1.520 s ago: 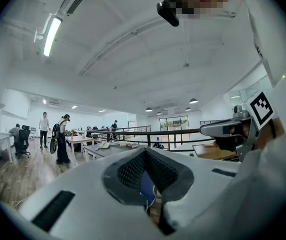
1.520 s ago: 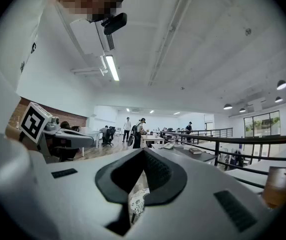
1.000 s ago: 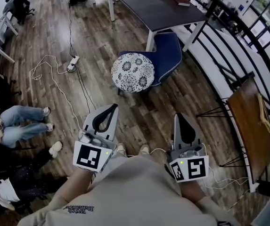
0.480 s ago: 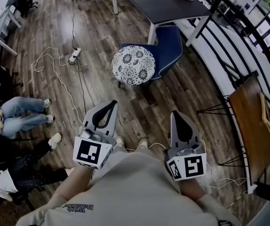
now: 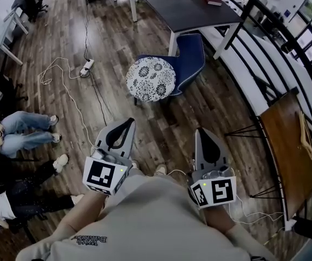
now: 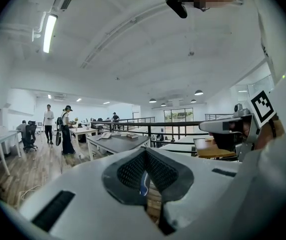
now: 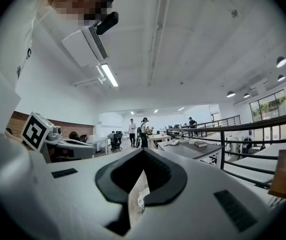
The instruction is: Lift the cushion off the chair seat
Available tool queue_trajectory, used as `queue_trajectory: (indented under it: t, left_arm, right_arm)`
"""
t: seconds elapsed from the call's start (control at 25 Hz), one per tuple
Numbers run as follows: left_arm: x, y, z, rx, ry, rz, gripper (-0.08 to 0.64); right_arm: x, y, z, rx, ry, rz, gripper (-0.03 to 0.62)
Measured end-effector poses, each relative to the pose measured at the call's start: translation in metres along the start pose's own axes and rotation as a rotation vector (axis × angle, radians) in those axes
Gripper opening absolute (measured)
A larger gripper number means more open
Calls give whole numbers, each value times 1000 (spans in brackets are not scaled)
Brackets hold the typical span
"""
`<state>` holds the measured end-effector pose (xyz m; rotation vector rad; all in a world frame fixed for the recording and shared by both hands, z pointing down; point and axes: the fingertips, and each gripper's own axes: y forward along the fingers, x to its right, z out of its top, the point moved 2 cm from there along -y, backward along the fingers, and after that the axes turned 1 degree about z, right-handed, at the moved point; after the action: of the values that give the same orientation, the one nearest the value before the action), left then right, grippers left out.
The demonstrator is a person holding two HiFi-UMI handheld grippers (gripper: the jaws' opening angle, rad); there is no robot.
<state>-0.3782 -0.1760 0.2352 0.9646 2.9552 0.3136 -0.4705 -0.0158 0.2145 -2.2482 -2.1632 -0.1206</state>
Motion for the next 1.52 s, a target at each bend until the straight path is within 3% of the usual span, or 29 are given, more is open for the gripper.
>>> queue_trajectory:
  t: [0.4,0.76,1.28,1.52]
  left_arm:
    - [34,1,-2,7,43,6,5]
    - [21,23,6,71,29,18,5]
    - [-61,90,4,70,20,-21,5]
    - [-113,121,-9,12,-8,-16,5]
  right_arm:
    - [26,-18,2,47,-14,3,2]
    - [32,10,0,62,-36,26,2]
    - [27,118,-29,-31,-32,45,2]
    - [24,180,-40,-93,-23,66,2]
